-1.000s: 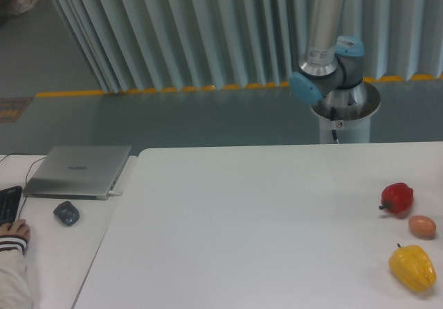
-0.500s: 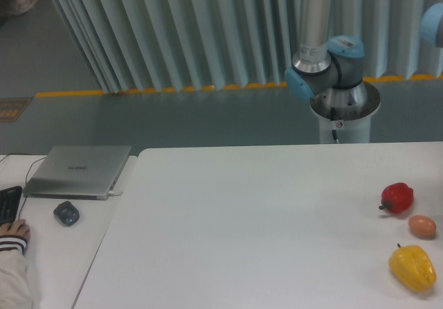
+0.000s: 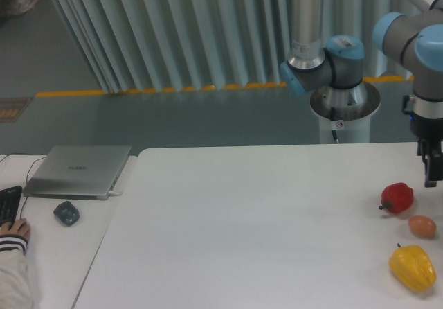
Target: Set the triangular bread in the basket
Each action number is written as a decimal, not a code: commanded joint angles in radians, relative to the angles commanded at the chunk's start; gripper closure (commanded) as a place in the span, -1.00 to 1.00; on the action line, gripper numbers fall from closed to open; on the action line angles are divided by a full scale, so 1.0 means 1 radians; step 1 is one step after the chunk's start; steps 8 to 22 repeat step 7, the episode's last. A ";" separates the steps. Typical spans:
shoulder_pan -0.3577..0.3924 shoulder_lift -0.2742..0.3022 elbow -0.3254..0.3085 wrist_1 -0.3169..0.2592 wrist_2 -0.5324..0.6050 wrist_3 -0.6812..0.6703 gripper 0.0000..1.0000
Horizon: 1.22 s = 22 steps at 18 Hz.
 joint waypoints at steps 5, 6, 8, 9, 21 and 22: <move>0.002 0.000 0.005 0.000 0.002 0.005 -1.00; 0.002 0.000 0.005 0.000 0.002 0.005 -1.00; 0.002 0.000 0.005 0.000 0.003 0.005 -1.00; 0.002 0.000 0.005 0.000 0.003 0.005 -1.00; 0.002 0.000 0.005 0.000 0.003 0.005 -1.00; 0.002 0.000 0.005 0.000 0.003 0.005 -1.00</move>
